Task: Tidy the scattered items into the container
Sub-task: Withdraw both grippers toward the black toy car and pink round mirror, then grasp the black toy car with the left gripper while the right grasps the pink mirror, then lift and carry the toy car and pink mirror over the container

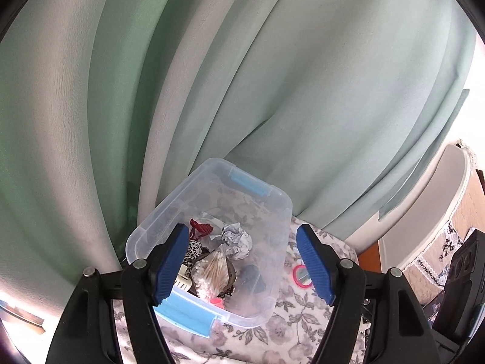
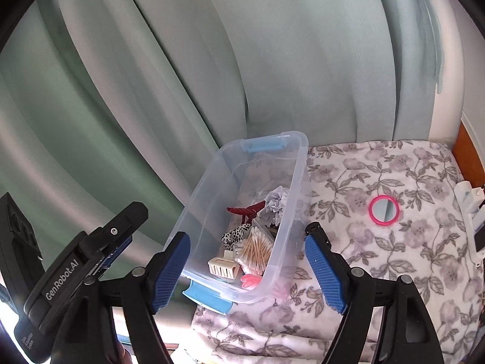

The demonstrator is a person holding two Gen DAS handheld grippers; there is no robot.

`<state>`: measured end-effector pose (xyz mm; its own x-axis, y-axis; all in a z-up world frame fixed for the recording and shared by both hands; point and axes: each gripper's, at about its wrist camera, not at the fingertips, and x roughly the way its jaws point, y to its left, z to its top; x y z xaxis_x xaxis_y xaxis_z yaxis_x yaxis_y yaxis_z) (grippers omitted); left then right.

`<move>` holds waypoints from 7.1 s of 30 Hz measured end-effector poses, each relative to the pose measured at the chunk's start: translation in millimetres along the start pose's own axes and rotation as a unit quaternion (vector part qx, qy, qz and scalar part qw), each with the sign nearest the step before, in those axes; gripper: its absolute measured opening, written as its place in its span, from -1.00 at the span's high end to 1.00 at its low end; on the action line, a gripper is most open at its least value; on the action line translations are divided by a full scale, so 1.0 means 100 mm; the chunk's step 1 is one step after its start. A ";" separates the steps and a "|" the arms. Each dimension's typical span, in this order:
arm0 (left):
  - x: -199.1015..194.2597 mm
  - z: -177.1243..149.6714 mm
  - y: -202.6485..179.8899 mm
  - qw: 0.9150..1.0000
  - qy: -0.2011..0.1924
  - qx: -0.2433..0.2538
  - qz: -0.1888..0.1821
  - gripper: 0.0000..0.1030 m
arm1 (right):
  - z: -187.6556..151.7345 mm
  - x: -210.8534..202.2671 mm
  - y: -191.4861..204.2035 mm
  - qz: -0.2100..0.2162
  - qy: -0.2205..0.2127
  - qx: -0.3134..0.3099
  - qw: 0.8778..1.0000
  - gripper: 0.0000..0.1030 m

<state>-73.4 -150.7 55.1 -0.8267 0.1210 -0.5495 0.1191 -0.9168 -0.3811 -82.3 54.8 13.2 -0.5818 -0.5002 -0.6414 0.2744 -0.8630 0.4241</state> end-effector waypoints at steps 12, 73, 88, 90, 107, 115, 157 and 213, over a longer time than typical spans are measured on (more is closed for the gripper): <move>-0.28 -0.15 -0.55 0.999 -0.012 0.044 -0.012 -0.44 | -0.03 -0.66 -0.59 0.016 -0.044 0.071 0.996 -0.58; 1.07 -1.36 -1.50 0.978 0.165 0.125 0.030 -0.44 | -0.47 -0.61 -2.71 -0.042 -0.016 0.190 0.981 -0.58; 1.75 -1.74 -1.26 0.968 0.181 0.102 0.141 -0.44 | -0.56 0.02 -2.68 -0.078 0.053 0.126 0.988 -0.58; 1.85 -1.79 -1.24 0.966 0.181 0.104 0.155 -0.44 | -0.57 0.08 -2.67 -0.083 0.058 0.115 0.988 -0.58; 2.53 -1.76 -1.02 0.956 0.164 0.057 0.235 -0.60 | -0.54 0.59 -2.78 -0.125 0.107 0.058 0.985 -0.58; 2.87 -1.72 -0.87 0.949 0.183 0.046 0.251 -0.60 | -0.44 0.91 -2.65 -0.131 0.123 0.014 0.984 -0.58; 3.11 -1.59 -0.76 0.961 0.174 0.046 0.208 -0.19 | 0.16 2.19 -2.48 -0.124 0.150 -0.114 0.974 -0.16; 3.44 -1.40 -0.72 0.963 0.173 0.044 0.203 0.08 | -0.22 1.68 -2.59 -0.136 0.156 -0.111 0.972 -0.46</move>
<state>-289.0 10.2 -210.7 -0.4879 -0.1479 -0.8603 0.3331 -0.9425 -0.0269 -233.8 193.4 -218.6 -0.4040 -0.2188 -0.8882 0.3212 -0.9431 0.0863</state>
